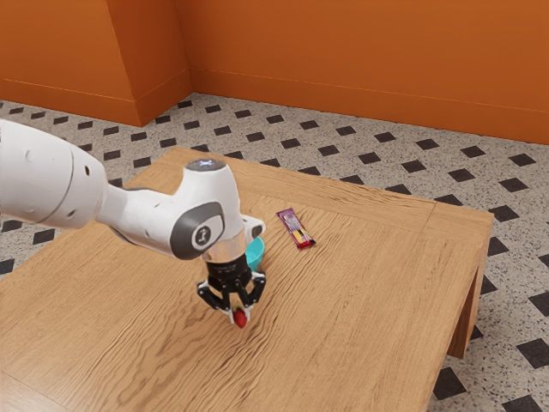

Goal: Take strawberry from the bowl

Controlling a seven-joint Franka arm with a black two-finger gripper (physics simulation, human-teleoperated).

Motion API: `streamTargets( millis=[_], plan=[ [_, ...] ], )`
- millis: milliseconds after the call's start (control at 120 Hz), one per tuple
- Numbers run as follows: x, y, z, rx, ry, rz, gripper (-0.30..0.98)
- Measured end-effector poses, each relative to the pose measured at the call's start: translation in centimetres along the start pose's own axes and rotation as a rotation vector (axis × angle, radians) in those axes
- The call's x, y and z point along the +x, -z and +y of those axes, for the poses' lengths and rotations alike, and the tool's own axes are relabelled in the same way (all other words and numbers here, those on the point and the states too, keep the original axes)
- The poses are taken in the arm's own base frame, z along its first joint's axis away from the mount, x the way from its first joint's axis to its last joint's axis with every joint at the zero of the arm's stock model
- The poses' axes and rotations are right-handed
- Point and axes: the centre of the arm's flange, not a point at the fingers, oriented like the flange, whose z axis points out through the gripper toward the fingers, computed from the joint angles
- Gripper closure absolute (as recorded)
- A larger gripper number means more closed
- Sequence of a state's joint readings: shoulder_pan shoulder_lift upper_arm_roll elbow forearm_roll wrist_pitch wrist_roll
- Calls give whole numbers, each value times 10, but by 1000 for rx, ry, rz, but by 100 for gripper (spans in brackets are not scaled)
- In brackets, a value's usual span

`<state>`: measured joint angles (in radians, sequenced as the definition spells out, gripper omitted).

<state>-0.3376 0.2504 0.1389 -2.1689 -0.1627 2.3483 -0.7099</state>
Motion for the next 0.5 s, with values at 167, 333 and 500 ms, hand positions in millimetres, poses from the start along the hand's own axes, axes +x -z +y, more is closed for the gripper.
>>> streamTargets(
  millis=[167,333,500],
  plan=[
    [-6,2,6,-13,-11,-4,40],
    [-5,69,10,-108,-28,60,18],
    [26,297,17,-218,-71,247,8]
  ],
)
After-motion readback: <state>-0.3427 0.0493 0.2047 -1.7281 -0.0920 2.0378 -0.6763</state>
